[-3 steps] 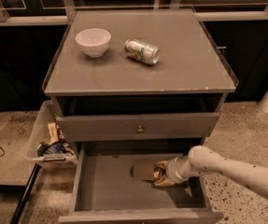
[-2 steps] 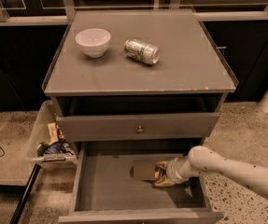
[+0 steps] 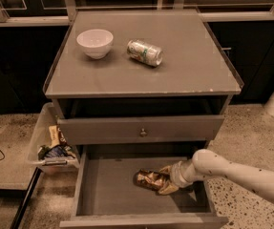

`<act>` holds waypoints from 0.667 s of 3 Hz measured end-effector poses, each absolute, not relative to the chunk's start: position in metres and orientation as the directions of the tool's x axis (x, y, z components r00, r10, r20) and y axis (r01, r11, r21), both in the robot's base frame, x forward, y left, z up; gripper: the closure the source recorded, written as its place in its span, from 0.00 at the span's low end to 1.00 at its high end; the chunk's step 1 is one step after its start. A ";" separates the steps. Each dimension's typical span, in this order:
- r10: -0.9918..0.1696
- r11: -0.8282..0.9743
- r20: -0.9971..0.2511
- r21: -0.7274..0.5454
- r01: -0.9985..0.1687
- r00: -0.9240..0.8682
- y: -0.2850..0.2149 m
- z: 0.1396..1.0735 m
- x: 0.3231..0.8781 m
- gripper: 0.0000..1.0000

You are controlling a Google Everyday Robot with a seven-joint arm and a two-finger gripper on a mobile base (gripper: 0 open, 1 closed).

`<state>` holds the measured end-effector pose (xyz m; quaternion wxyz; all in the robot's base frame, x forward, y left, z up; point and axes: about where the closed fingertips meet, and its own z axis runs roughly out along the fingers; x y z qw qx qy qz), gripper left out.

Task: Place orange can into middle drawer

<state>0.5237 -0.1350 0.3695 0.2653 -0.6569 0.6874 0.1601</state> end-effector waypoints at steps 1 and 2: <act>-0.818 0.086 -0.575 -0.128 -0.988 0.004 -0.135 0.369 0.524 0.11; -0.818 0.086 -0.575 -0.128 -0.988 0.004 -0.135 0.369 0.524 0.00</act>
Offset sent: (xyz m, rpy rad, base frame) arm 0.0000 0.0000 0.0000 0.0000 0.0000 0.0000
